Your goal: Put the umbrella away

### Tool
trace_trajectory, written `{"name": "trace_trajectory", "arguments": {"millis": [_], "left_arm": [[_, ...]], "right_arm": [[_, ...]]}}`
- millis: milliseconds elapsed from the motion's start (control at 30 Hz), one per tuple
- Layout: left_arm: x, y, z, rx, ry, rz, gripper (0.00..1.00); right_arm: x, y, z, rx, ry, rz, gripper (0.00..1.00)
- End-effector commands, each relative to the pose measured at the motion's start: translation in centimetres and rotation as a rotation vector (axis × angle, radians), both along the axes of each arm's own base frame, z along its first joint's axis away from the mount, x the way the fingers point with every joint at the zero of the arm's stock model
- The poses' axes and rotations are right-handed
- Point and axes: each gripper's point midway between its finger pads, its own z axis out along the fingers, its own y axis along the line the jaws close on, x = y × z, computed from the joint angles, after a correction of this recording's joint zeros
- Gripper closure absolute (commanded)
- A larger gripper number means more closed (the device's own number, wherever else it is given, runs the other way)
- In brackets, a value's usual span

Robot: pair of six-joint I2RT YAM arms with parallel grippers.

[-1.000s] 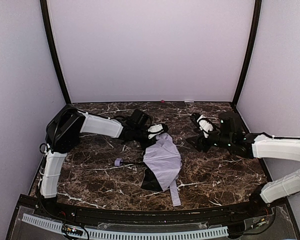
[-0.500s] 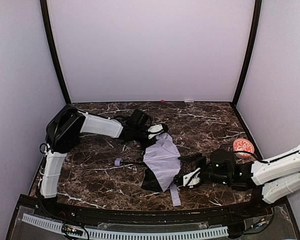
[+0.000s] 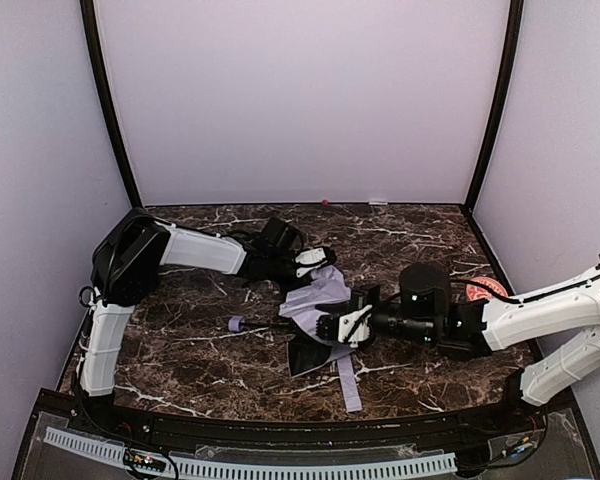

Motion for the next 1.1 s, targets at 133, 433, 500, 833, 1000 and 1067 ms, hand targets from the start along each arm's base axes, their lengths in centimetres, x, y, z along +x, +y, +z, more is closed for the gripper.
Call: {"name": "trace_trajectory", "arguments": {"millis": [133, 433, 500, 833, 1000, 1067], "left_arm": [[3.4, 4.5, 7.4, -0.094, -0.160, 0.154, 0.32], [0.3, 8.5, 17.9, -0.211, -0.320, 0.208, 0.11], [-2.1, 8.4, 18.6, -0.195, -0.280, 0.195, 0.15], [-16.3, -0.9, 14.9, -0.113, -0.031, 0.017, 0.41], [-16.4, -2.8, 13.3, -0.036, -0.164, -0.031, 0.27], [-14.8, -2.7, 12.5, 0.027, -0.234, 0.018, 0.27]], "right_arm": [[3.7, -2.2, 2.3, 0.276, 0.722, -0.043, 1.00], [9.9, -2.5, 0.0, 0.342, 1.040, -0.188, 1.00], [11.4, -2.4, -0.5, 0.345, 1.063, -0.243, 1.00], [15.2, -2.4, -2.7, 0.373, 1.247, -0.525, 1.00], [14.6, -2.4, -2.5, 0.422, 1.315, -0.517, 1.00], [14.3, -2.4, -2.6, 0.434, 1.332, -0.510, 1.00]]}}
